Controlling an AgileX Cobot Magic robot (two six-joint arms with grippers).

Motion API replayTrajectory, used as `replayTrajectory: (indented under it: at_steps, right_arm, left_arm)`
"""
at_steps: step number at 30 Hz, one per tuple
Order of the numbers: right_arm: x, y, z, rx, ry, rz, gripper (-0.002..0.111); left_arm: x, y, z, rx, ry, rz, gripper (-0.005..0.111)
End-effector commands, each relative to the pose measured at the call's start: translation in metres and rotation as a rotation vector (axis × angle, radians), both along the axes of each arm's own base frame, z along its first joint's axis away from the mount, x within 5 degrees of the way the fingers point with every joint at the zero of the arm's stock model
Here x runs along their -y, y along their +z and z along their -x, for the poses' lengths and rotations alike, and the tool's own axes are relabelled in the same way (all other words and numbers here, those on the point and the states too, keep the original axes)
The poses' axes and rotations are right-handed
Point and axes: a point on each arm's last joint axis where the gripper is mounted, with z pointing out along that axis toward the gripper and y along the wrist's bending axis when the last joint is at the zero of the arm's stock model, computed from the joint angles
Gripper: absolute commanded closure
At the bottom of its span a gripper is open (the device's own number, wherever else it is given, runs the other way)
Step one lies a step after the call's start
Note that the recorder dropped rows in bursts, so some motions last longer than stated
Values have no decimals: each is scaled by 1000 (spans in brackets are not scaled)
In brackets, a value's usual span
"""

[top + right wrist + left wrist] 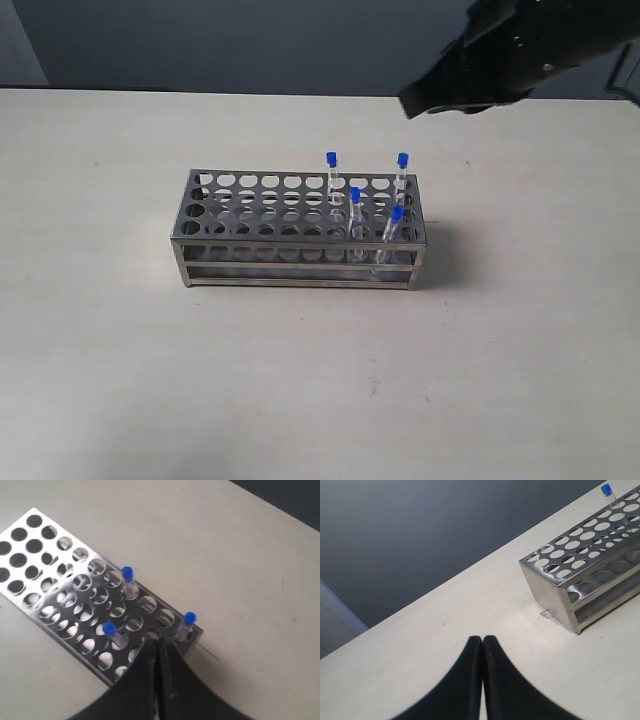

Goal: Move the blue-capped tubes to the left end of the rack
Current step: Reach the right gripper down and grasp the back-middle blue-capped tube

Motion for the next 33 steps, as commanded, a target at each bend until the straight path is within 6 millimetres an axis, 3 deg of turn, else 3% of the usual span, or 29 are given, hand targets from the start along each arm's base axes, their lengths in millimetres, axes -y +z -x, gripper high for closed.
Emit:
replayTrajectory:
  at_steps: [1, 6, 8, 14, 26, 33]
  right_arm:
    - [-30, -15, -4, -48, 78, 35, 103]
    - [-54, -40, -20, -128, 117, 100, 72]
    - [-58, -51, -26, -153, 91, 112, 65]
    - [-63, -75, -35, -216, 58, 158, 65]
    - [-72, -78, -34, -168, 84, 169, 69]
    - [-76, -105, -38, -229, 84, 205, 69]
  left_arm:
    - [1, 2, 0, 7, -6, 5, 106]
    - [1, 2, 0, 7, -6, 5, 106]
    - [1, 2, 0, 7, -6, 5, 106]
    - [1, 2, 0, 7, -6, 5, 106]
    - [1, 2, 0, 7, -6, 5, 106]
    - [1, 2, 0, 7, -6, 5, 106]
